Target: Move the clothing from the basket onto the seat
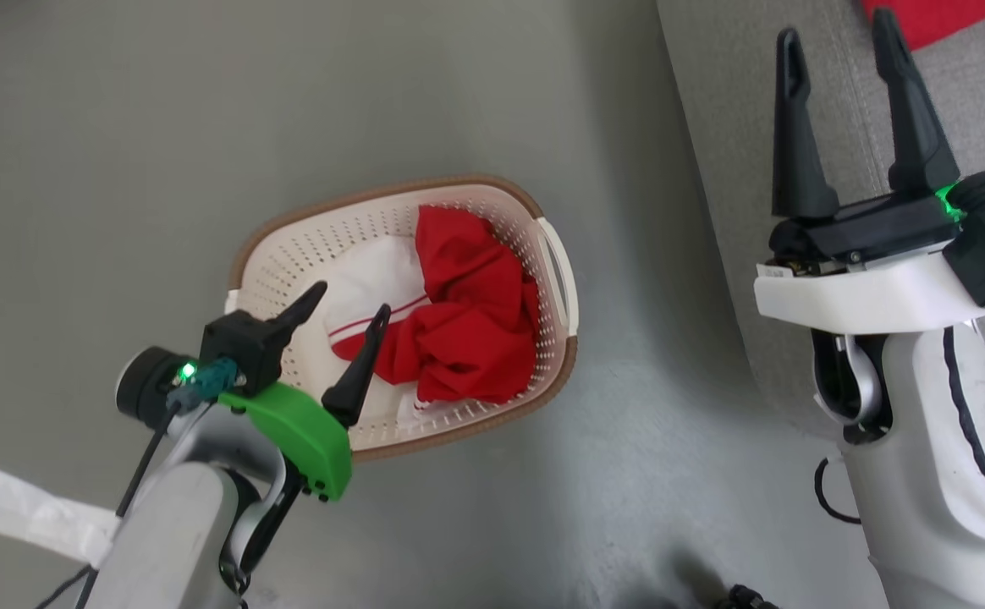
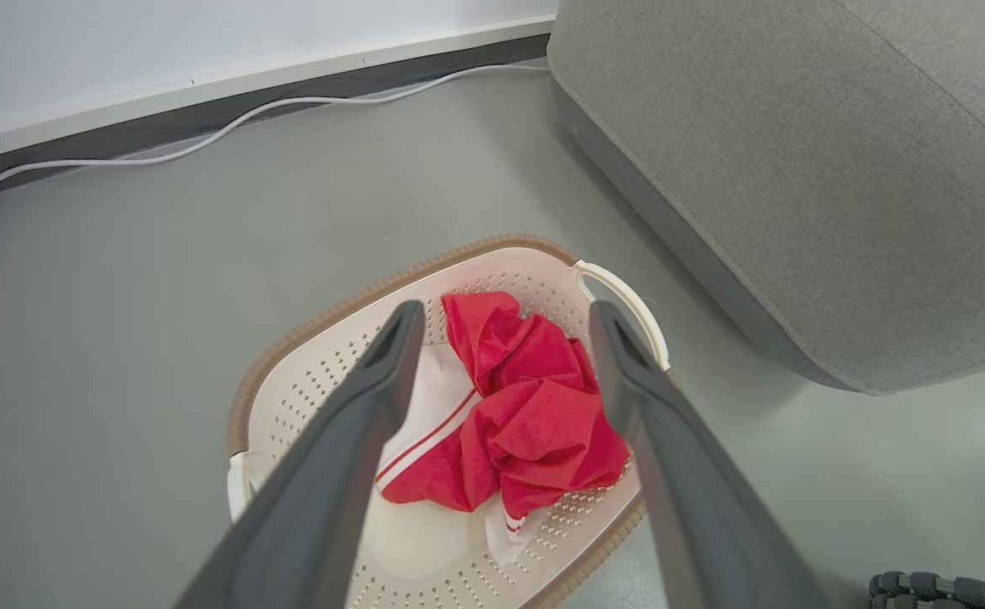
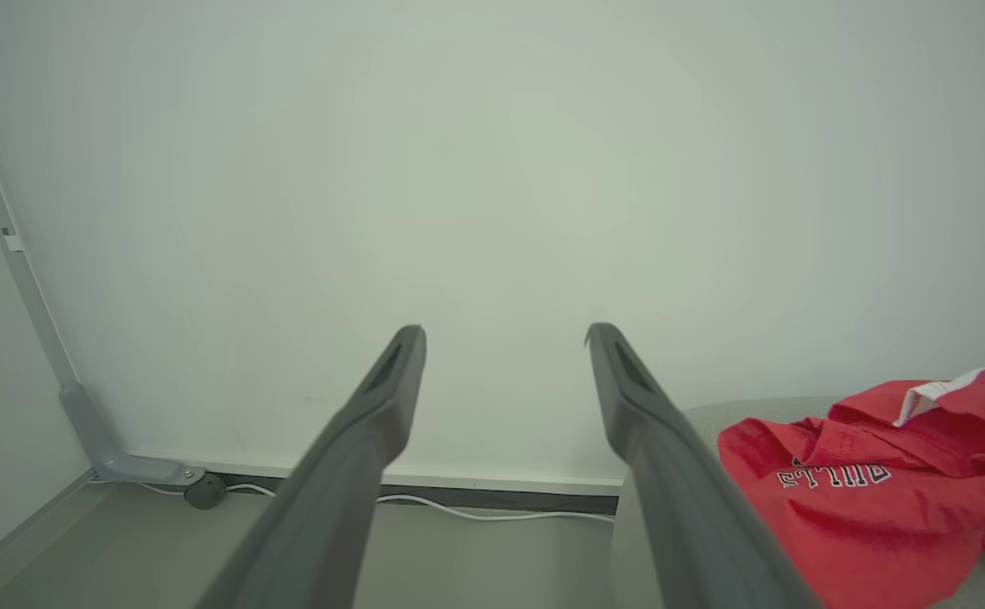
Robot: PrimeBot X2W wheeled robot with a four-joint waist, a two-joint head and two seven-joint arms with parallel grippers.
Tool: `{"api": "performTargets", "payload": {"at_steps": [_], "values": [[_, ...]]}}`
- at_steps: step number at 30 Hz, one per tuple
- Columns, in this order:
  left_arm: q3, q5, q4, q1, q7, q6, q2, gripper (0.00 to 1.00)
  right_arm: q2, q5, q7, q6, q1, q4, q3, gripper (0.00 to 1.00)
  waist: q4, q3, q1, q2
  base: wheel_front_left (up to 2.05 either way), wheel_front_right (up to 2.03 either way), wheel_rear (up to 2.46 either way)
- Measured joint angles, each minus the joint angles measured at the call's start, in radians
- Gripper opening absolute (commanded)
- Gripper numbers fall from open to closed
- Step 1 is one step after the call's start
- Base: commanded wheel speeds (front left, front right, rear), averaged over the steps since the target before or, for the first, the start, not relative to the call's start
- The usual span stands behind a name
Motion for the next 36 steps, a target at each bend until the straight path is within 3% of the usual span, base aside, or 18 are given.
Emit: {"api": "performTargets", "payload": {"at_steps": [28, 36], "values": [[0.017, 0.060, 0.025, -0.319, 0.184, -0.001, 0.031, 1.00, -0.001, 0.145, 0.000, -0.080, -0.253, -0.102, 0.137, 1.00, -0.153, 0.383, 0.0002, 0.0000, 0.00, 0.00, 0.00], [0.020, 0.070, 0.049, -0.339, 0.212, -0.001, 0.055, 1.00, 0.000, 0.193, 0.000, -0.096, -0.303, -0.110, 0.158, 1.00, -0.210, 0.472, 0.0002, 0.0000, 0.00, 0.00, 0.00]]}}
